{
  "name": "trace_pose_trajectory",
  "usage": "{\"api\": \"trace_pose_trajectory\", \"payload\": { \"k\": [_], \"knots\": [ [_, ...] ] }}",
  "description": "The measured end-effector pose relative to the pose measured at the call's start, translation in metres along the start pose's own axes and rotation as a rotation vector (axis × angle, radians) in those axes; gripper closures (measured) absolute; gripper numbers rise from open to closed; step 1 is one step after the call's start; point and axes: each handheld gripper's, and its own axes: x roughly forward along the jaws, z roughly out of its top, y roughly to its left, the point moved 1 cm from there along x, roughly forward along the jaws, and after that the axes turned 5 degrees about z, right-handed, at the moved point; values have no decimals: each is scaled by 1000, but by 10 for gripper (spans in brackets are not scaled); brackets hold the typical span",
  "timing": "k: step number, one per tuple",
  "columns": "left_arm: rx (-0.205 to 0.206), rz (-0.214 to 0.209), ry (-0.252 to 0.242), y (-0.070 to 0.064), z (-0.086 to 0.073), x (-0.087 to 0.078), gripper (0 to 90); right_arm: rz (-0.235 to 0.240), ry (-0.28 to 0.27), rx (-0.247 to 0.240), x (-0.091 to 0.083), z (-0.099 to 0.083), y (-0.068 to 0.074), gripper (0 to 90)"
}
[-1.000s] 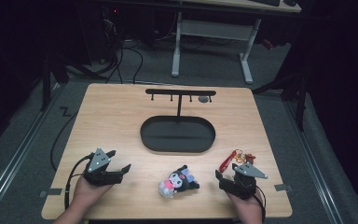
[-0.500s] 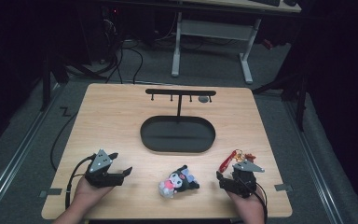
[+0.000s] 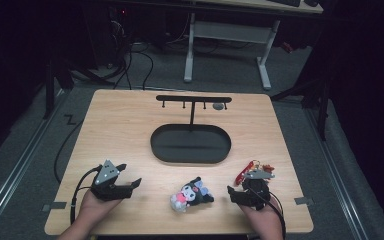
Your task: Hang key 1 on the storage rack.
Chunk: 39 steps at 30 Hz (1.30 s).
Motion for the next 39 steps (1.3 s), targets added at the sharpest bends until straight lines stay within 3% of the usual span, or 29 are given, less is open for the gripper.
{"api": "trace_pose_trajectory", "payload": {
  "k": [3,5,6,10,13,18,20,27,39],
  "knots": [
    [15,15,-2,2,1,1,225,-5,24,-2,-1,3,2,275],
    [14,11,3,3,0,2,225,4,56,20,0,5,3,282],
    [35,20,6,3,0,3,225,24,94,41,3,8,4,296],
    [30,9,-2,3,1,2,225,34,169,41,8,12,9,309],
    [37,5,-9,2,2,1,225,29,212,13,9,11,11,309],
    [36,0,-14,1,3,0,225,33,276,42,9,6,3,318],
    [36,-4,-7,0,3,3,226,38,281,48,6,5,-1,360],
    [44,-20,5,-5,4,8,226,42,267,77,-2,6,-16,369],
    [50,-30,-8,-9,5,4,227,52,231,97,-17,-3,-24,381]
  ]
}}
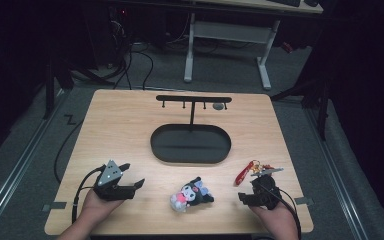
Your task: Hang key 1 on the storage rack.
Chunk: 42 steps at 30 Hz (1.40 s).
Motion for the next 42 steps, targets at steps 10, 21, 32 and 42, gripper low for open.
{"api": "trace_pose_trajectory", "payload": {
  "k": [10,21,32,42],
  "knots": [
    [-3,-11,7,1,-2,1,228,-19,-9,27,-8,-6,-10,385],
    [-5,-23,10,1,-3,-1,229,-5,26,75,-14,-7,-19,375],
    [-7,-29,21,2,-5,-3,230,-16,27,76,-13,-5,-23,370],
    [-4,-34,33,0,-7,-2,232,-39,26,104,-16,-6,-36,365]
  ]
}}
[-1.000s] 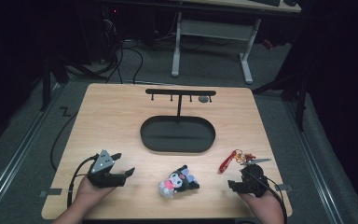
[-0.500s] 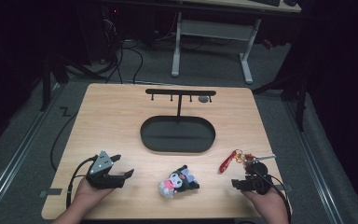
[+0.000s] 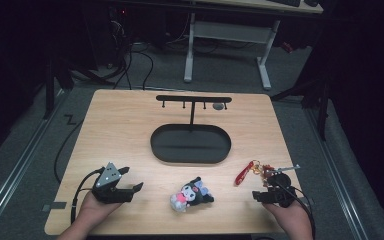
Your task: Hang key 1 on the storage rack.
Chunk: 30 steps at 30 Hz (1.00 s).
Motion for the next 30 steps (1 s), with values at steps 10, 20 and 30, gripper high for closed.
{"api": "trace_pose_trajectory", "payload": {
  "k": [10,20,30],
  "knots": [
    [25,-16,5,-5,3,4,232,-21,3,29,-1,-4,-14,363],
    [30,-18,-2,-6,3,0,235,-17,-12,70,-1,-2,-21,376],
    [30,-13,20,-5,-1,-1,236,-19,2,53,2,12,-29,365]
  ]
}}
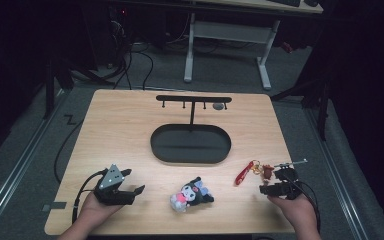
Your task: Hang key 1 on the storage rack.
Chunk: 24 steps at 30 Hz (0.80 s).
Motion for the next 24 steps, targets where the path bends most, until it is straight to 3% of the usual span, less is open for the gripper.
{"api": "trace_pose_trajectory", "payload": {
  "k": [13,17,20,22,24],
  "knots": [
    [15,-2,3,-3,3,2,236,-14,28,28,7,32,-14,444],
    [16,-12,12,-5,2,5,237,-10,34,59,14,37,-21,497],
    [33,1,20,-6,2,5,237,-20,36,77,16,40,-24,525],
    [39,14,12,-7,1,1,237,-3,28,125,21,46,-32,525],
    [33,19,7,-5,1,-1,237,6,28,137,23,50,-31,525]
  ]
}}
